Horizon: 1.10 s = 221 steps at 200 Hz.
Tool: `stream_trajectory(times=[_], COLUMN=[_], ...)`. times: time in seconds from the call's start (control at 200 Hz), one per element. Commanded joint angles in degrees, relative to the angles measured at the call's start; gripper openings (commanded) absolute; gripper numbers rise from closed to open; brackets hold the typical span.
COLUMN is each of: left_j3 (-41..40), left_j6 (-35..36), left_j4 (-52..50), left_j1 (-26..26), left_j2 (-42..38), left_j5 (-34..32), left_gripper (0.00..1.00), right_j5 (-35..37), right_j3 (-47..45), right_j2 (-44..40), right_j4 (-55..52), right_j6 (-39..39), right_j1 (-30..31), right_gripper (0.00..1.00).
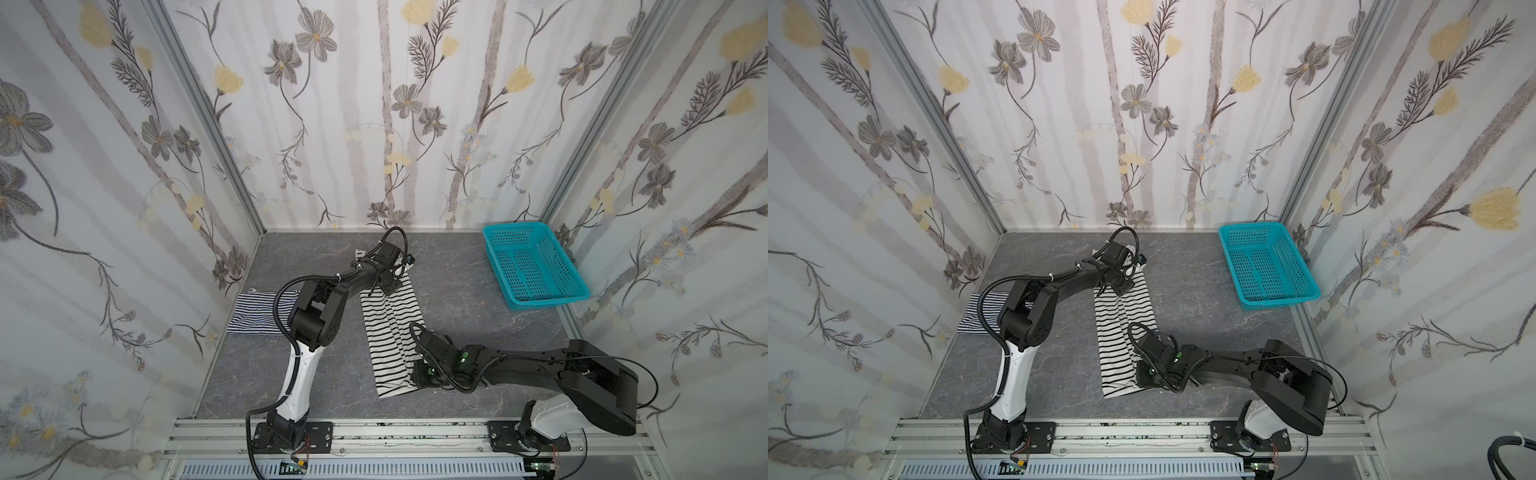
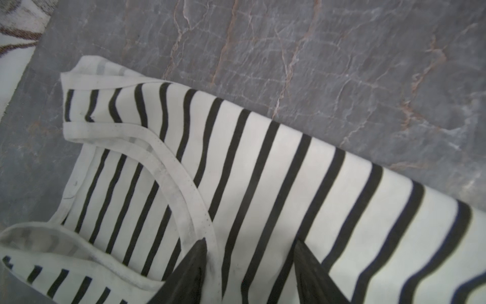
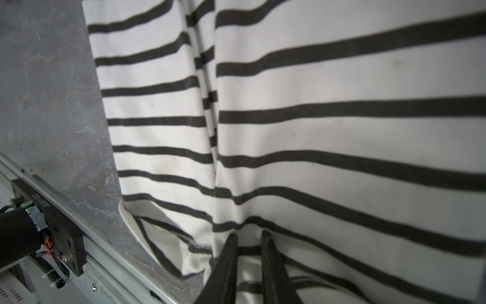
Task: Fold and stack tank tops
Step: Rotate the tank top at the center of the table, then fold the tank top at the center of the table.
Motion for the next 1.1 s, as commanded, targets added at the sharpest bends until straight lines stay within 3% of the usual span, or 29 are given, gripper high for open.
stream_trajectory(times=[0.0, 0.225, 0.4, 0.664, 0.784, 0.889, 0.979, 1.099], left_j3=[-1.79, -4.61, -6.74, -11.56, -19.07, -30.47, -39.89, -51.00], left_j6=[0.82, 0.87, 0.02, -2.65, -1.11, 1.15, 2.04, 2.31], left_j4=[-1.80, -1.82, -1.79, -1.82, -1.78, -1.52, -1.04, -1.03], left_j1=[-0.88, -2.73, -3.11, -2.91, -2.96, -2.96, -3.04, -3.26], left_j2=[-0.50, -1.89, -5.20, -17.64, -25.59, -33.92, -41.94, -53.71], left_j5=[0.34, 1.44, -0.35, 0.39, -0.71, -0.53, -0.05, 0.25], left_gripper=[0.55, 0.55, 0.54, 0.61, 0.62, 0.64, 0.68, 0.72], right_j5=[-0.74, -1.32, 1.72, 3.95, 4.75, 5.01, 5.27, 3.38], right_j3=[3.48, 11.41, 10.54, 13.61, 11.09, 6.25, 1.98, -1.95], right_j2=[4.74, 9.64, 5.38, -0.22, -1.87, -5.34, -11.01, -15.26], right_j4=[-8.01, -7.85, -9.61, -9.50, -11.70, -11.39, -10.68, -7.50], right_j6=[1.77, 2.37, 3.10, 1.47, 2.62, 4.24, 5.82, 7.65], right_j1=[3.67, 7.80, 7.74, 7.48, 6.27, 5.48, 4.55, 3.42], right_gripper=[0.20, 0.20, 0.24, 0.51, 0.53, 0.56, 0.67, 0.70])
